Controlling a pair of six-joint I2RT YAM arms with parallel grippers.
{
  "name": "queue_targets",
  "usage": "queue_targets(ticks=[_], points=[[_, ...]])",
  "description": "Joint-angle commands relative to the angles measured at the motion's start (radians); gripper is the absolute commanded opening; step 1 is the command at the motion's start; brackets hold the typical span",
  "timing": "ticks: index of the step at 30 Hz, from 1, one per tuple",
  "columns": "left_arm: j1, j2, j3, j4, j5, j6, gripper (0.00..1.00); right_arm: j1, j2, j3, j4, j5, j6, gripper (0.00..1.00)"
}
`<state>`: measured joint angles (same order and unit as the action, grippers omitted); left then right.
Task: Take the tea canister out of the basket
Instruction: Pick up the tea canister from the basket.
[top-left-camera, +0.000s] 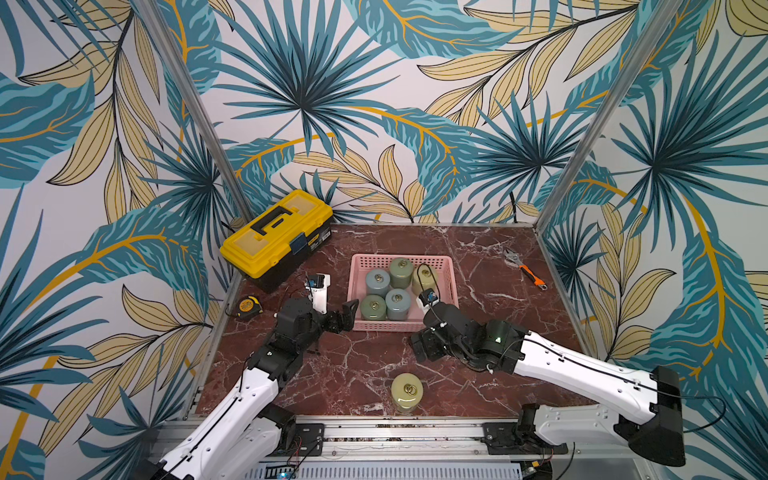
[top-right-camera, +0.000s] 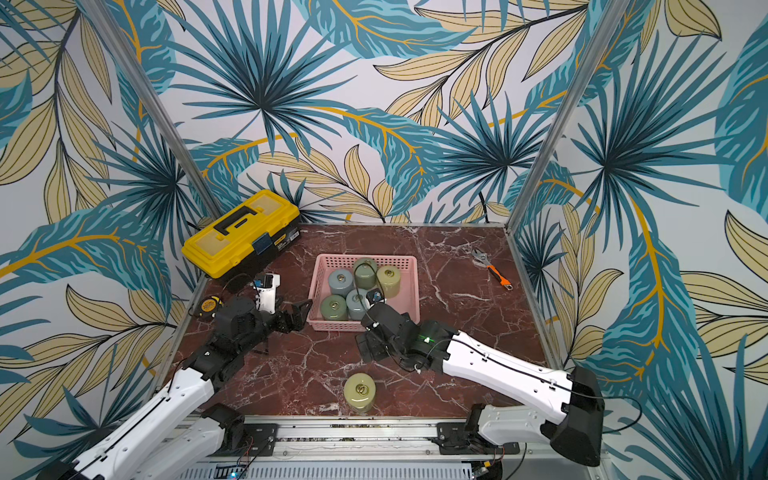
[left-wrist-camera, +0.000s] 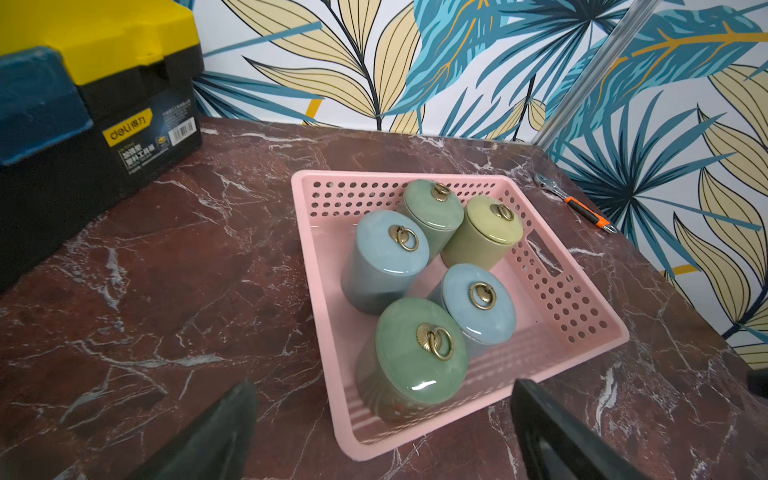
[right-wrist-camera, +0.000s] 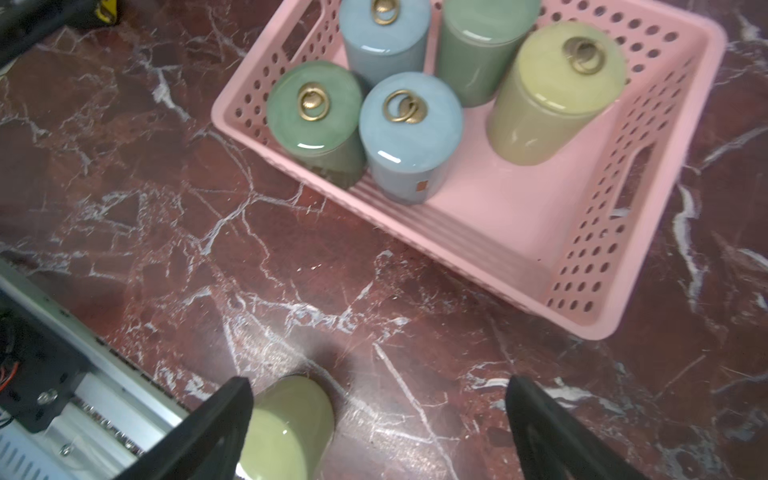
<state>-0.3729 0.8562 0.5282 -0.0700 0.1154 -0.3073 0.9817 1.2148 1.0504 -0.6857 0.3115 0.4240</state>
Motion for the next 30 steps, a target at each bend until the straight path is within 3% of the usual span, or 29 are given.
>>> queue_targets(ticks=[1,10,21,30], points=[[-0.008,0.042,0.074,-0.074,0.035,-0.009,1.00,-0.058,-0.021,-0.035,-0.008,0.015,-0.087,0.99],[-0.047,0.159,0.199,-0.191,0.014,0.027,1.00,-0.203,-0.034,-0.131,0.170,0.042,-0.210,0.99],[-0.135,0.328,0.360,-0.337,-0.054,0.079,1.00,-0.222,-0.133,-0.306,0.407,0.159,-0.262,0.99],[-0.198,0.490,0.513,-0.442,-0.116,0.118,1.00,-0.224,-0.219,-0.367,0.428,0.203,-0.260,0.99]])
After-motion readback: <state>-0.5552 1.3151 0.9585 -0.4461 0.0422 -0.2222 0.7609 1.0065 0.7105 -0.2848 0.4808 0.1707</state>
